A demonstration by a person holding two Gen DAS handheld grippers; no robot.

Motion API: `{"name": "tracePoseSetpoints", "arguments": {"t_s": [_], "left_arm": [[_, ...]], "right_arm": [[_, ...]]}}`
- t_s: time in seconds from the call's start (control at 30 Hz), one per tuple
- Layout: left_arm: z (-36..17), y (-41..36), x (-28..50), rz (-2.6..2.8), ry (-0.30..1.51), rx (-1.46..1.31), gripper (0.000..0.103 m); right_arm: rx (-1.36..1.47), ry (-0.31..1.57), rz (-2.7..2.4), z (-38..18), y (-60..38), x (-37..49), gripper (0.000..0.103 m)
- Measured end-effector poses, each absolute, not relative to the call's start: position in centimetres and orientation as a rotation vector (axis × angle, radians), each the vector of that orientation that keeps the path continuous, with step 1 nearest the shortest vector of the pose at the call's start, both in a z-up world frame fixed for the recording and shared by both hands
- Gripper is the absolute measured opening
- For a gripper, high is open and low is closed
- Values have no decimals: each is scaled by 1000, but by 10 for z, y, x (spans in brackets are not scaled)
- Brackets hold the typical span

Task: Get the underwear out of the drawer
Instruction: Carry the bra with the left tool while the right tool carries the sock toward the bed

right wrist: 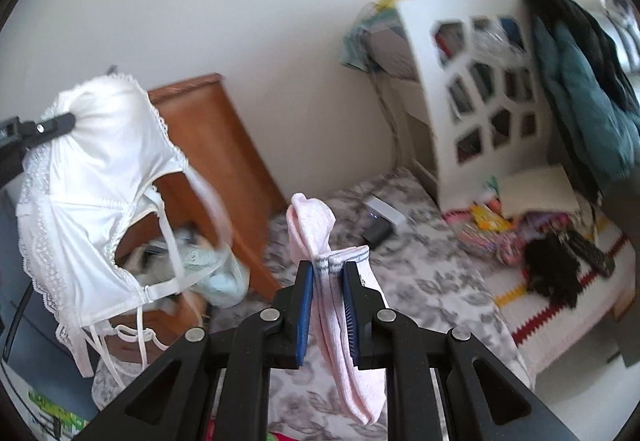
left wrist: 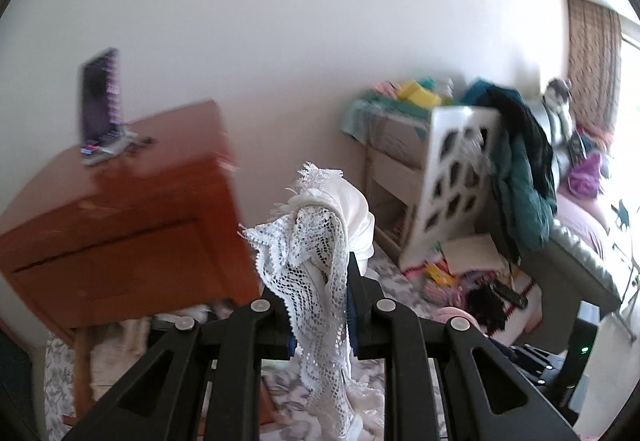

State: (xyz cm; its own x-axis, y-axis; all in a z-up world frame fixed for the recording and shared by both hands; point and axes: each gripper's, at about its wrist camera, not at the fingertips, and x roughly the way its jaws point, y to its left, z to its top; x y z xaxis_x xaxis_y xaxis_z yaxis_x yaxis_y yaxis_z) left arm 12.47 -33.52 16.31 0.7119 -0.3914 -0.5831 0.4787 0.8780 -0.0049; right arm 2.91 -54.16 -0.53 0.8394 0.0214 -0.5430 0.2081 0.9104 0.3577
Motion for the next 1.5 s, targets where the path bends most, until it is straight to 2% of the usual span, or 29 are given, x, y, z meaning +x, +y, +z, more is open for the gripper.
{"name": "tracePoseSetpoints", "arguments": {"t_s": [0.37,0.7,0.93,1.2,1.3,1.4,1.5], "left_arm": [[67,-448,139,-572,761,244,20],[17,-483,156,-632,834,245,20],[-20,-490,175,-625,937,206,20],[-28,-494,190,-791,972,-19,20],[-40,-494,193,-793,956,4,22],[-73,-494,200,-729,987,107,22],[-114,-473,220,-645,1084,56,22]], "right_arm": [[515,716,-209,-106,-589,34,16],[557,785,-242,-163,-604,37,16],[561,817,-252,-181,-607,40,16],[524,827,-304,-176,-620,43,16],[509,833,-324,-174,-625,45,16],[477,855,-338,-174,-626,50,16],[457,888,-335,-181,-625,57,16]]}}
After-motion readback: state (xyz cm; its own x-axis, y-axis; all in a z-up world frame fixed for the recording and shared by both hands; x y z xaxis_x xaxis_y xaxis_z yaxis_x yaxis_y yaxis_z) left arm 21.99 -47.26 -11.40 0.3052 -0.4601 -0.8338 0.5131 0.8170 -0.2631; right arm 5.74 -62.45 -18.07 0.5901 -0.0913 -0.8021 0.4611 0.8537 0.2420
